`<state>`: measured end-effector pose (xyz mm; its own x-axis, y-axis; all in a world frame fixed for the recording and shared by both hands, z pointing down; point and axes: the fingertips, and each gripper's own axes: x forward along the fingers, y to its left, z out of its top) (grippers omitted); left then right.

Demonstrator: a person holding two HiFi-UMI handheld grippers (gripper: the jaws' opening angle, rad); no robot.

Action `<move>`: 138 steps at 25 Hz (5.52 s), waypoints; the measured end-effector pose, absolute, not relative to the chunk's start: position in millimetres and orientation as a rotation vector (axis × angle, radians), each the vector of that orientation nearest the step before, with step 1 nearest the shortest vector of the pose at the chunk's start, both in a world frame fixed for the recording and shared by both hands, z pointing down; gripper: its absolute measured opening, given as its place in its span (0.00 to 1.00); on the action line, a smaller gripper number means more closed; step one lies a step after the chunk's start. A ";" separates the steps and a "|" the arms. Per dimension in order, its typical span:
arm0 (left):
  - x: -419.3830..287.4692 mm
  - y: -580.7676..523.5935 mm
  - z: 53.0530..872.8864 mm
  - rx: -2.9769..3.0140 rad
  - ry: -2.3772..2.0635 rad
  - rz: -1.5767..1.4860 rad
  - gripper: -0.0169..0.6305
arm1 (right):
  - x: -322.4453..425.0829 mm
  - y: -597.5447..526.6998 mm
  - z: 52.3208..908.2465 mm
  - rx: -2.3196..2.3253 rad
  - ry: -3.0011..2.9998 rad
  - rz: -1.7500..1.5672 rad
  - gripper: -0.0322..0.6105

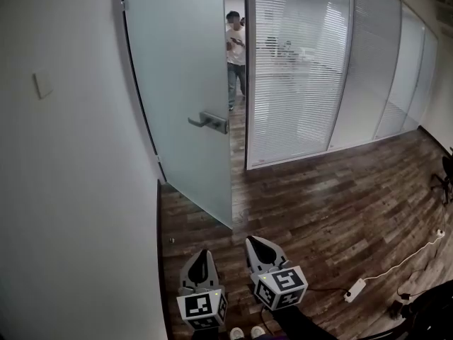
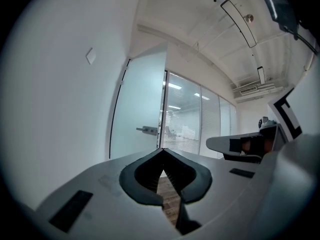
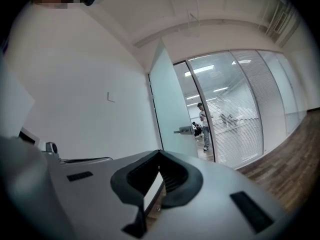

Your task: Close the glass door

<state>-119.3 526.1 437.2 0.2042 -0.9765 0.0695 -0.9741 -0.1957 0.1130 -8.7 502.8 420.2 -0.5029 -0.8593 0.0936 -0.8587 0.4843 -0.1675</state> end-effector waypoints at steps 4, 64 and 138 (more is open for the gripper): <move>-128.8 528.2 445.4 2.322 -1.885 -0.052 0.03 | -19.5 505.7 427.8 -1.571 2.710 -0.298 0.04; -230.1 165.2 455.5 2.250 -1.948 -0.064 0.03 | -136.4 138.6 441.3 -1.455 2.820 -0.317 0.04; -168.4 -138.3 465.6 3.135 -1.076 1.859 0.29 | -130.0 -31.0 446.8 -1.623 2.770 -0.357 0.04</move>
<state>-168.4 -138.3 465.6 0.4280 -0.7179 0.5490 -0.1187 -0.6469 -0.7533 -130.0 -31.0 446.8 -0.4923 -0.8502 0.1865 -0.8697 0.4719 -0.1449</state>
